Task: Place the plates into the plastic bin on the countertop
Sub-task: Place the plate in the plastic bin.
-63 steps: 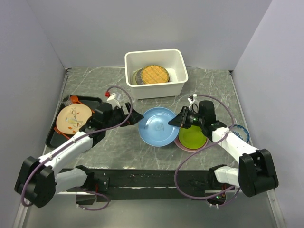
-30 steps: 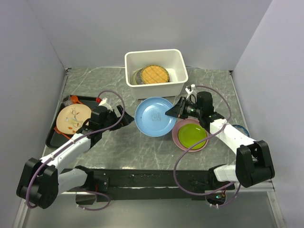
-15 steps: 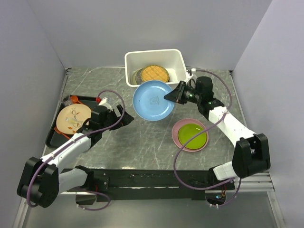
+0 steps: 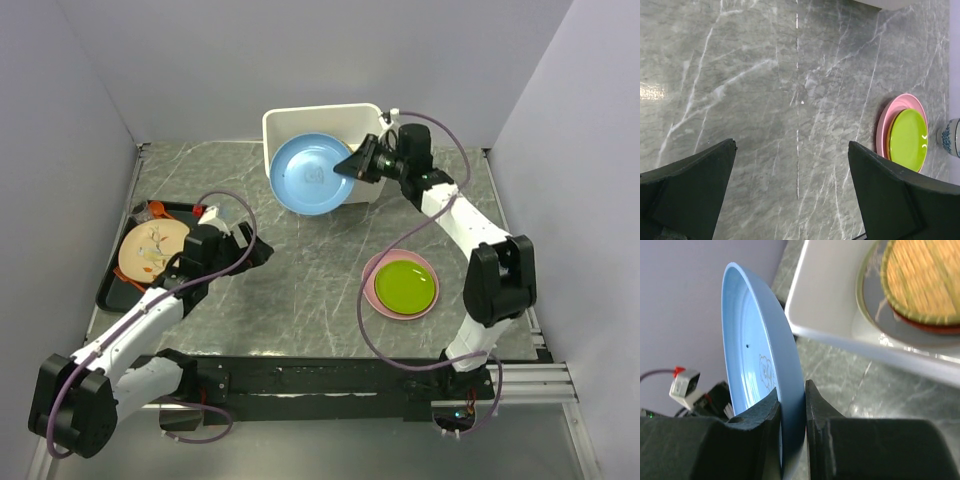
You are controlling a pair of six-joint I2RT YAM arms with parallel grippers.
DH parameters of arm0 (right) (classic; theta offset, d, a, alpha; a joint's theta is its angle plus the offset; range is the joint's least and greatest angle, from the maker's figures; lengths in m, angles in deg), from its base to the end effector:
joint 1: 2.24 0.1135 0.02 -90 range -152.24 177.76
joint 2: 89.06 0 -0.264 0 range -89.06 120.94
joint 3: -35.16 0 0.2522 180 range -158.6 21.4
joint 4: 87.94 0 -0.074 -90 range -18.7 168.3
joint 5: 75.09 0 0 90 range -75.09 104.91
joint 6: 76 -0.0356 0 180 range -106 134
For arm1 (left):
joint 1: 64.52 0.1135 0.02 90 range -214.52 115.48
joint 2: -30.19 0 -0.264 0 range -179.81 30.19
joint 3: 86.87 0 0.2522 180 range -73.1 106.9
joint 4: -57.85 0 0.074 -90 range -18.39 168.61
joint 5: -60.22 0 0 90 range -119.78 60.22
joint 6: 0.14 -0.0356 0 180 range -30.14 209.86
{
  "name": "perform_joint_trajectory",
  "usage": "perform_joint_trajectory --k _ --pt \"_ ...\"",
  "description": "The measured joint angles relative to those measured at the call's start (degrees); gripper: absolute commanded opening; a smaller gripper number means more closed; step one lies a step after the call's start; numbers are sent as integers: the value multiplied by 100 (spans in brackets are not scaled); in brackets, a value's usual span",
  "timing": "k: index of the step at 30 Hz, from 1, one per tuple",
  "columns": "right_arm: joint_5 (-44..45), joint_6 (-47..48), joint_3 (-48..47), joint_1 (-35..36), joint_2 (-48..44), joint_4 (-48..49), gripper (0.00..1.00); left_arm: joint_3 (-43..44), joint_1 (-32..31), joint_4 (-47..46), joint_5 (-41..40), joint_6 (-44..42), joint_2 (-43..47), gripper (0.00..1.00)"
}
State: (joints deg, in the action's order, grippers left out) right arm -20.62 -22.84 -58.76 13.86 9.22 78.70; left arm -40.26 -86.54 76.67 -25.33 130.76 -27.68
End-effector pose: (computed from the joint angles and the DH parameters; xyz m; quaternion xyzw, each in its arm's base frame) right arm 0.3859 0.1329 0.3242 -0.0386 0.7889 0.4709 0.3929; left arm 0.2045 -0.0857 0.2329 -0.1229 0.8572 -0.2891 0.4081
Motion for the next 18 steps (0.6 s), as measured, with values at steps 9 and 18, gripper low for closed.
perform_joint_trajectory --k 9,18 --pt "201 87 -1716 -13 909 -612 0 90 9 136 -87 -83 -52 99" --pt "350 79 -2599 -103 1475 -868 0 122 20 48 105 -85 -490 99"
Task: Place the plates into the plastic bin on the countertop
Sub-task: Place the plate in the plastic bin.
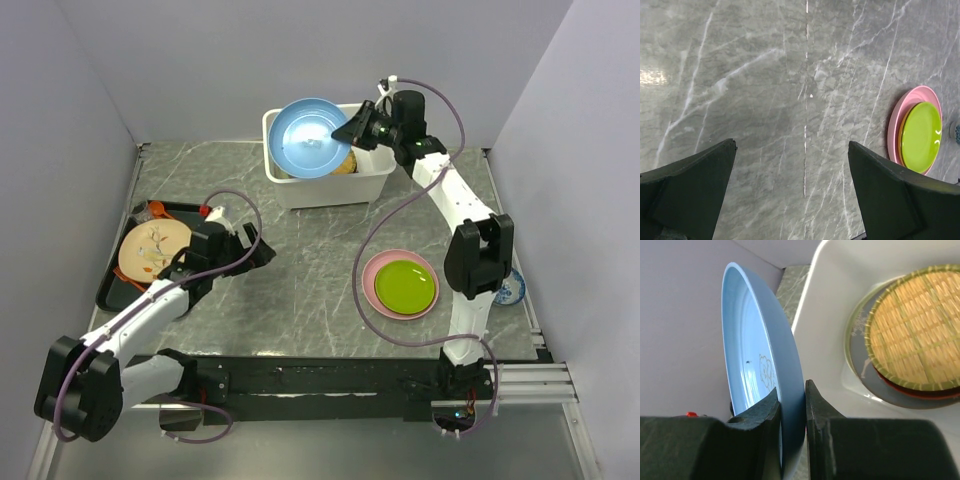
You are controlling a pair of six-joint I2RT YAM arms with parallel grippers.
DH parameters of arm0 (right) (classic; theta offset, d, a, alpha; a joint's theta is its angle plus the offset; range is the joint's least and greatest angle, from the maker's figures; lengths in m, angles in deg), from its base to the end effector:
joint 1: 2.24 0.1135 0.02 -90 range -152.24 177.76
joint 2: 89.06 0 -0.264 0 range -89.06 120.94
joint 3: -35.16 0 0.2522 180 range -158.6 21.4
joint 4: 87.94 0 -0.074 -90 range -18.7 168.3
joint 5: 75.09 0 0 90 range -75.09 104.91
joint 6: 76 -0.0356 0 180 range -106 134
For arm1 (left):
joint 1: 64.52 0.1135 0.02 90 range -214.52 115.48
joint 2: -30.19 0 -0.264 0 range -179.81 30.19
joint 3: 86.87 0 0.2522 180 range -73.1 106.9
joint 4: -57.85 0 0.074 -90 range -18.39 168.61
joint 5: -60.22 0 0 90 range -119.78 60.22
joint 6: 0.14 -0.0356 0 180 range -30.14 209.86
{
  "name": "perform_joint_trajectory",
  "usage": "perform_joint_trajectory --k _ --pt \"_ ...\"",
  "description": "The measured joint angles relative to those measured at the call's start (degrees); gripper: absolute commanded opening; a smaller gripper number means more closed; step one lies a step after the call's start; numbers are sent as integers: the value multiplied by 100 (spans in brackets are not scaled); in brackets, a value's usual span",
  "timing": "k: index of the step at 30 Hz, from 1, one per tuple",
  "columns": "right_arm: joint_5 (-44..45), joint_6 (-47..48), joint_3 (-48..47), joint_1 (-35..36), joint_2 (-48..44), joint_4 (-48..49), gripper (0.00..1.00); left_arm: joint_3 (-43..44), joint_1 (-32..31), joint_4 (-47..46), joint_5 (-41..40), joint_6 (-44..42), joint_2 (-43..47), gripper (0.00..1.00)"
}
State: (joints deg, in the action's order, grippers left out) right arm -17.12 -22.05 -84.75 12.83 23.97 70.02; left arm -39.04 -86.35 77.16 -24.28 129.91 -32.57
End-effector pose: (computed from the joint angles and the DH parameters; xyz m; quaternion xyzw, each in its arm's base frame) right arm 0.4530 0.1415 0.3594 -0.0259 0.7811 0.4497 0.4324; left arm 0.2153 -0.0899 0.2217 -0.1176 0.8753 -0.2765 0.3788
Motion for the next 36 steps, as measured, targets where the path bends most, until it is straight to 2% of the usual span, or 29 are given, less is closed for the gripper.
perform_joint_trajectory --k 15,28,36 --pt "173 -122 -66 -199 205 -44 0 90 0 -179 267 -39 -238 99" --pt "254 -396 -1320 -199 1495 103 0 90 0 -136 203 -37 -229 99" --pt "334 -568 -1462 -199 1875 232 0 90 2 -125 149 -37 -195 99"
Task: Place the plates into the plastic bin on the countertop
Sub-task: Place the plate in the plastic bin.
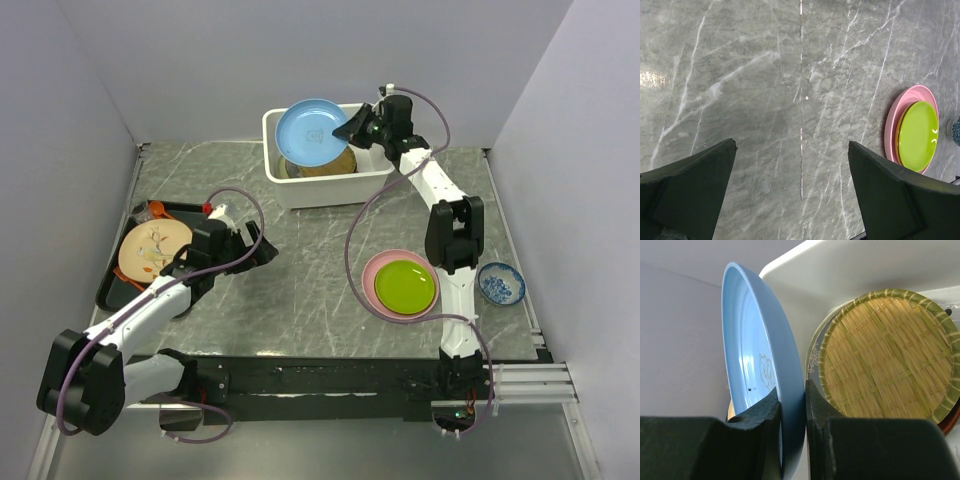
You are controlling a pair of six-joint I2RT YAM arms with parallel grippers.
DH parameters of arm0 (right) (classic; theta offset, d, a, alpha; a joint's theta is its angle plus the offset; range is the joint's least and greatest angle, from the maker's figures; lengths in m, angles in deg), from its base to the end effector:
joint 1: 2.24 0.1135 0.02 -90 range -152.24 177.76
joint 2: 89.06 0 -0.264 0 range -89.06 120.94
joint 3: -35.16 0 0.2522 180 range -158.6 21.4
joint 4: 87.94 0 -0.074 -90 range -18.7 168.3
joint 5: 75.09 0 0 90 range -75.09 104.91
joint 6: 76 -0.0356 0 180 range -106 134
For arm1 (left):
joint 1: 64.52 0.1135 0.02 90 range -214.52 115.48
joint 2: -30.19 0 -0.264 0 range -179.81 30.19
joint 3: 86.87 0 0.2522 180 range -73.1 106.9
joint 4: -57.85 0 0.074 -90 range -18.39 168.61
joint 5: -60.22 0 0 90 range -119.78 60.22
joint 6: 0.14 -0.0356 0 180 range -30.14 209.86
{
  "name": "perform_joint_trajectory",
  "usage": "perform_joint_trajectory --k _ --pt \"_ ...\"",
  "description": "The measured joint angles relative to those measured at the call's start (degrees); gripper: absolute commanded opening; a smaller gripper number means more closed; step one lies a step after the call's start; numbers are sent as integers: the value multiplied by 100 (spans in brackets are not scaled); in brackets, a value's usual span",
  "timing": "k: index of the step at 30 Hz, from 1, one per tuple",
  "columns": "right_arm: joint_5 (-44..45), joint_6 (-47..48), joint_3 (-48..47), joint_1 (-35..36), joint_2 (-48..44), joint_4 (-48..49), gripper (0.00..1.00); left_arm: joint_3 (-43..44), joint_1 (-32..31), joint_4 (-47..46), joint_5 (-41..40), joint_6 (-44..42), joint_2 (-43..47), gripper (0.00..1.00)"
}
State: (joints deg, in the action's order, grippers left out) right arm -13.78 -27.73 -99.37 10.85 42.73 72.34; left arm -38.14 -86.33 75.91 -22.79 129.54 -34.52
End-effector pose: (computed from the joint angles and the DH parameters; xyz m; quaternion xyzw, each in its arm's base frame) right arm 0.5304 0.1409 0.2917 0.0498 0.7910 0.4421 0.4200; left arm 0.2215 -0.0933 0.2216 -0.1087 0.8752 -0.2857 0.3750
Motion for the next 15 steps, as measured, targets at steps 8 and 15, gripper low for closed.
perform_joint_trajectory --k 8,15 --pt "63 0 0 0 4 85 0 0 0 4 -26 0 -2 99" --pt "155 46 2 0 7 83 0 0 0 7 -31 -2 -7 99"
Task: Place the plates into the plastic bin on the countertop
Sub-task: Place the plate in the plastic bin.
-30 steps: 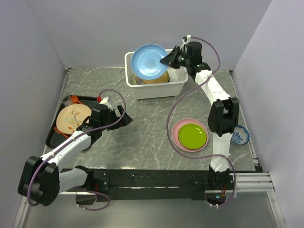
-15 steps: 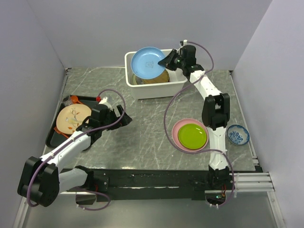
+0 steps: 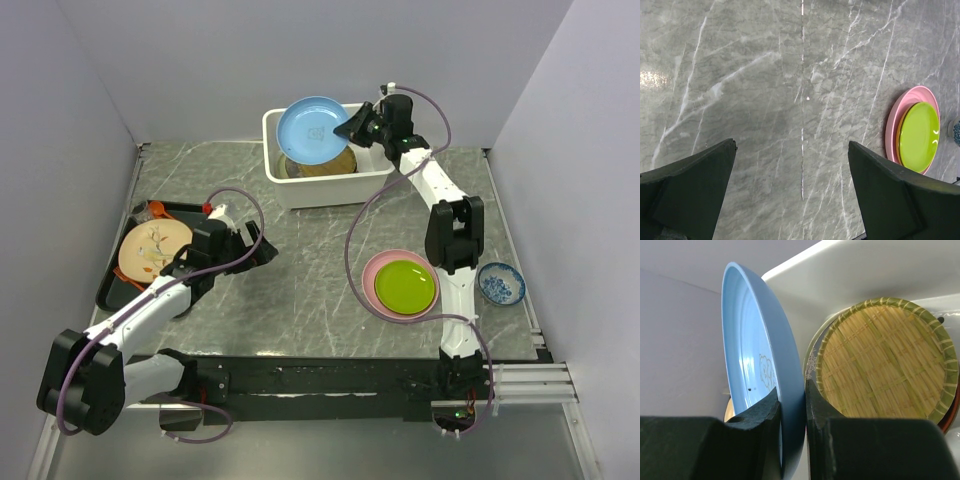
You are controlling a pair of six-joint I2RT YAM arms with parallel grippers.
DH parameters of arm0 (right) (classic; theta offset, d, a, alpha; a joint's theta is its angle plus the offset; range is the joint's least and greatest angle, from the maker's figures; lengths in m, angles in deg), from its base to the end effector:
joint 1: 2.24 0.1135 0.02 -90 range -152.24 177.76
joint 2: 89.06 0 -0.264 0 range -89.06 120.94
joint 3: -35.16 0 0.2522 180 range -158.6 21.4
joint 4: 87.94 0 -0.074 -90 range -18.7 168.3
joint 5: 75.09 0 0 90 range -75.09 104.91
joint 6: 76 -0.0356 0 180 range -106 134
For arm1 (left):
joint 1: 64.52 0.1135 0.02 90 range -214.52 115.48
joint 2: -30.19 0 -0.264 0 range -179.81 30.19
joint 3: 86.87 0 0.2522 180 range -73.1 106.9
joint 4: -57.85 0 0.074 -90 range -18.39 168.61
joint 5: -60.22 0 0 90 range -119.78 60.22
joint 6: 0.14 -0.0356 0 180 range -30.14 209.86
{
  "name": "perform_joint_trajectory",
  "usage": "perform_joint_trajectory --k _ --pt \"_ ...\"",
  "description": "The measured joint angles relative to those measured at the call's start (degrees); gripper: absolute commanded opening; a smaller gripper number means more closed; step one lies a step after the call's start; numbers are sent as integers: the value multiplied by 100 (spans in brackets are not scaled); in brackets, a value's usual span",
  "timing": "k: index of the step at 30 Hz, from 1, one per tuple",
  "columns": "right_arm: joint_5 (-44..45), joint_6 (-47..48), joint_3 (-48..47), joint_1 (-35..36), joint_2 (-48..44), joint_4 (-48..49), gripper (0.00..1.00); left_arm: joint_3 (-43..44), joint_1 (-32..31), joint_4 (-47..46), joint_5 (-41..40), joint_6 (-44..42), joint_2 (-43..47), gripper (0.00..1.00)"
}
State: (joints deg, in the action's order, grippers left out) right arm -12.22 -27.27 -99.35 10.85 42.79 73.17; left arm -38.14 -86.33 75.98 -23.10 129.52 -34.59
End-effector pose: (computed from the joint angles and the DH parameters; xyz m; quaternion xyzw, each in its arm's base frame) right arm 0.5316 0.1403 0.2923 0.0527 0.7884 0.4334 0.4333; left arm 0.2216 -0.0931 0.2212 -0.1099 0.8757 -0.2831 0.3753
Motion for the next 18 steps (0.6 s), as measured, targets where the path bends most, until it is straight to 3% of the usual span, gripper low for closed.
perform_joint_trajectory --k 13,16,18 --pt "236 109 33 0 127 -11 4 0 -2 22 -4 0 0 99" --pt "254 153 35 0 214 -31 7 0 0 24 -4 0 0 99" --pt "273 173 50 0 262 -33 19 0 -2 24 -4 0 0 99"
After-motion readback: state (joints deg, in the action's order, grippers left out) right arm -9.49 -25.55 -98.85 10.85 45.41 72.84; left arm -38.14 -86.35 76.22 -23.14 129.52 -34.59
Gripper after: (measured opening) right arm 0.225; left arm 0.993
